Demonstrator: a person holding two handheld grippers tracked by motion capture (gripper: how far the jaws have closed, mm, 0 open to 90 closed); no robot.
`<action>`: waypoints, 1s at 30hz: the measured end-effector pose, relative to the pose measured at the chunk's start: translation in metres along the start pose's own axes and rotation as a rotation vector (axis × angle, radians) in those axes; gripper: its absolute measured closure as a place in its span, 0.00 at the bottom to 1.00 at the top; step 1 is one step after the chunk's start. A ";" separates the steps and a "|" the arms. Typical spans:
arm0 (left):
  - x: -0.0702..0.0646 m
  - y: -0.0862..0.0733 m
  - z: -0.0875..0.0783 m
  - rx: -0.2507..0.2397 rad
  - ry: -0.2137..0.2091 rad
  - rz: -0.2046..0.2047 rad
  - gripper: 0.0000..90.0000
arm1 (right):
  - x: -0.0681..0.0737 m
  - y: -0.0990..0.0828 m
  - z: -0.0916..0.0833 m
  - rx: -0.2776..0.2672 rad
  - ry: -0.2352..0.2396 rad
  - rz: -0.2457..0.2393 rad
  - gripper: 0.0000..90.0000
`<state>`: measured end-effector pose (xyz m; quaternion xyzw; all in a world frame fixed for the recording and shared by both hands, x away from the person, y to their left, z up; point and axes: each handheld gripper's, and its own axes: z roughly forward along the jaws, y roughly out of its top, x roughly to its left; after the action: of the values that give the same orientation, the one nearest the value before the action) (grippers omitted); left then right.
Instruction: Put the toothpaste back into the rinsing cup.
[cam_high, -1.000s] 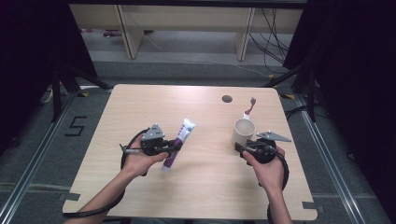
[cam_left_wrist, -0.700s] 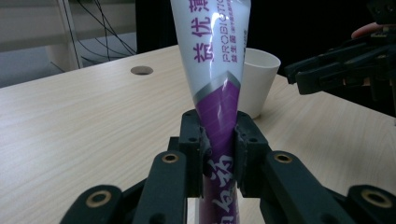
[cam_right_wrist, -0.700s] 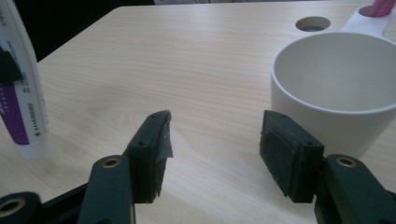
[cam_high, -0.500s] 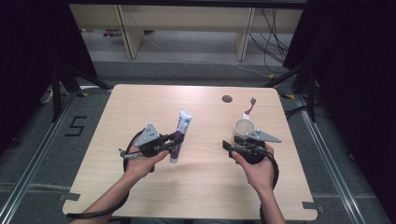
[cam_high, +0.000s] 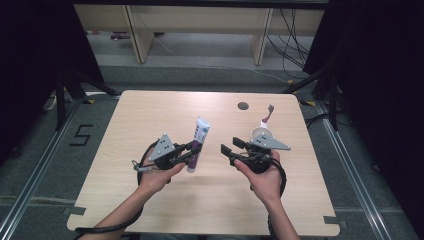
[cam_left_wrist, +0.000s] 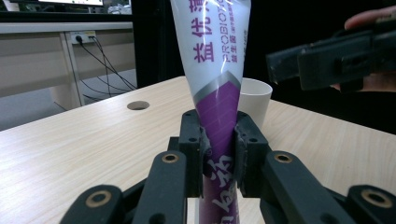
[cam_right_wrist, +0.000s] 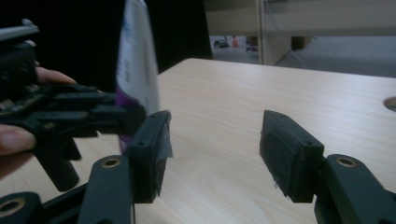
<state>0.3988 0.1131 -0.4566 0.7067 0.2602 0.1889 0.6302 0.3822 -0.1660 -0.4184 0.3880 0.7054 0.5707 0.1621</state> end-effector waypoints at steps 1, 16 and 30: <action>-0.001 0.000 0.001 0.000 -0.002 0.004 0.84 | 0.002 0.002 0.001 -0.006 0.014 -0.004 0.48; -0.013 0.002 0.010 0.003 -0.045 0.031 0.84 | 0.025 0.024 0.023 -0.051 0.085 -0.030 0.50; -0.021 0.008 0.017 -0.005 -0.066 0.044 0.84 | 0.025 0.028 0.026 -0.065 0.094 -0.026 0.65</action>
<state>0.3927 0.0865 -0.4495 0.7165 0.2232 0.1797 0.6360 0.3931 -0.1286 -0.3947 0.3461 0.6984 0.6086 0.1488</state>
